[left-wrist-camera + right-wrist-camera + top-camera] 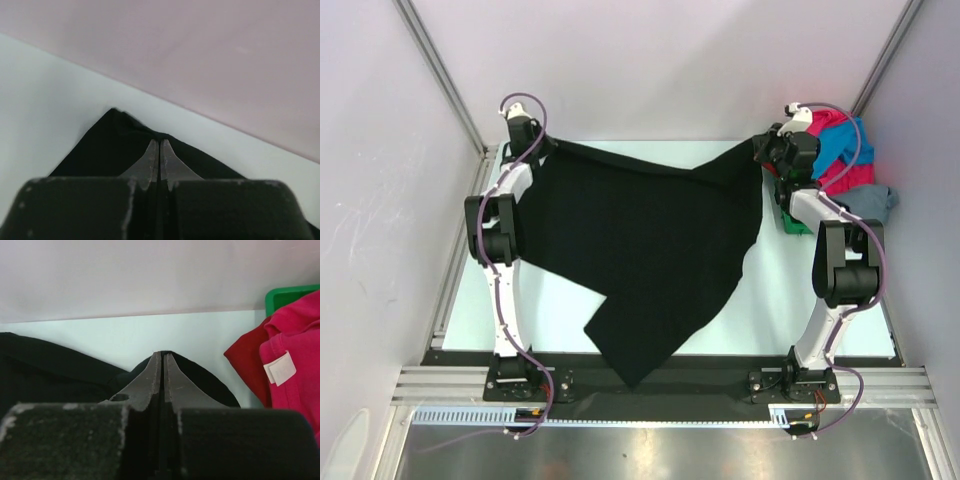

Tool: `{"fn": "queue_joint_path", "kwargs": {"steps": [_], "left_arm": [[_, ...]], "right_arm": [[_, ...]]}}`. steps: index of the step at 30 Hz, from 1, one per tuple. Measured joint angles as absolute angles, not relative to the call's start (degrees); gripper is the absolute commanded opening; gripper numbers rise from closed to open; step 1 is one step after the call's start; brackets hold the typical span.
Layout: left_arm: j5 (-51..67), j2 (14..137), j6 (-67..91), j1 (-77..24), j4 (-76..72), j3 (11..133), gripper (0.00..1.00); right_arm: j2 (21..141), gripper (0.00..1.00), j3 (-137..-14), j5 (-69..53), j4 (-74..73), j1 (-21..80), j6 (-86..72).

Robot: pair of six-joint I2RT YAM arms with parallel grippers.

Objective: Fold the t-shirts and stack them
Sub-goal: Flatten the tshirt out

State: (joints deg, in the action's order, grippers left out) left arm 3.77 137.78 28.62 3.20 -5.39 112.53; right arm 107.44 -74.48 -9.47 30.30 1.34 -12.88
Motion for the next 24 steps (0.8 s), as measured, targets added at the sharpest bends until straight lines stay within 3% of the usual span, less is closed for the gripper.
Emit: {"fn": "queue_joint_path", "kwargs": {"steps": [12,24], "left_arm": [[7.4,143.3,31.9,4.9,-5.4,124.3,0.0],[9.4,148.8,34.7,7.1,-3.4,126.1,0.0]], "right_arm": [[94.5,0.0,-67.2,-3.3,17.8,8.5,-16.6],[85.0,0.0,-61.5,2.3,7.1,11.6,-23.9]]}}
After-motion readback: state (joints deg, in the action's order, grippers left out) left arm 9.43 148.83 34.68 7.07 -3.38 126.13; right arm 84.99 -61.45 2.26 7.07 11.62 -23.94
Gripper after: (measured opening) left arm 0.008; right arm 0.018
